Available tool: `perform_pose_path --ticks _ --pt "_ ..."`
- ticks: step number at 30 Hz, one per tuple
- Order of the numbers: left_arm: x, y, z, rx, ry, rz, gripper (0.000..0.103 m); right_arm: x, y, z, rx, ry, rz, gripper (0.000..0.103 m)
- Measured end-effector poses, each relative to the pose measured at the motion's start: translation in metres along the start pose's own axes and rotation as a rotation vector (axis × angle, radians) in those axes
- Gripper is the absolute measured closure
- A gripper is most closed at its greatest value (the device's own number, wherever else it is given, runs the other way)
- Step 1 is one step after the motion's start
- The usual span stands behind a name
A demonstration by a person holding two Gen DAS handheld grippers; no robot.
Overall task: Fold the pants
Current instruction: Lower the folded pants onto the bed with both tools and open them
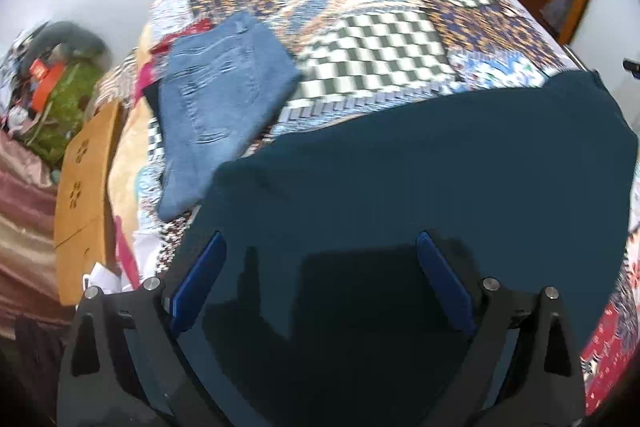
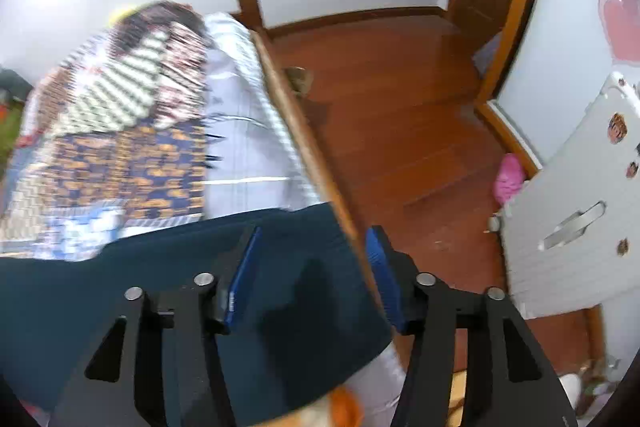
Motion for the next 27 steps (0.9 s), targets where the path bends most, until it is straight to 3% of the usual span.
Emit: perform_pose_path --ticks 5,8,17,27 --pt "0.003 -0.033 -0.001 -0.053 0.020 -0.085 0.006 -0.028 0.010 0.036 0.160 0.040 -0.140 0.038" --pt "0.005 -0.049 -0.002 -0.066 0.029 -0.135 0.006 -0.052 0.019 0.045 0.216 0.069 -0.176 0.038" --pt "0.021 -0.079 -0.017 -0.134 0.087 -0.181 0.006 -0.110 0.011 0.018 0.269 0.183 -0.409 0.037" --pt "0.041 -0.107 -0.039 -0.175 0.088 -0.194 0.004 -0.101 -0.001 -0.018 0.279 0.168 -0.522 0.038"
Point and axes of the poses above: each gripper's, at about its wrist camera, not at the fingertips, and z roughly against the way its jaws point, y to its left, x to its top, the point moved 3 cm from there along -z, roughly the way its jaws point, and after that the axes turned 8 degrees about -y, right-handed, at the moved point
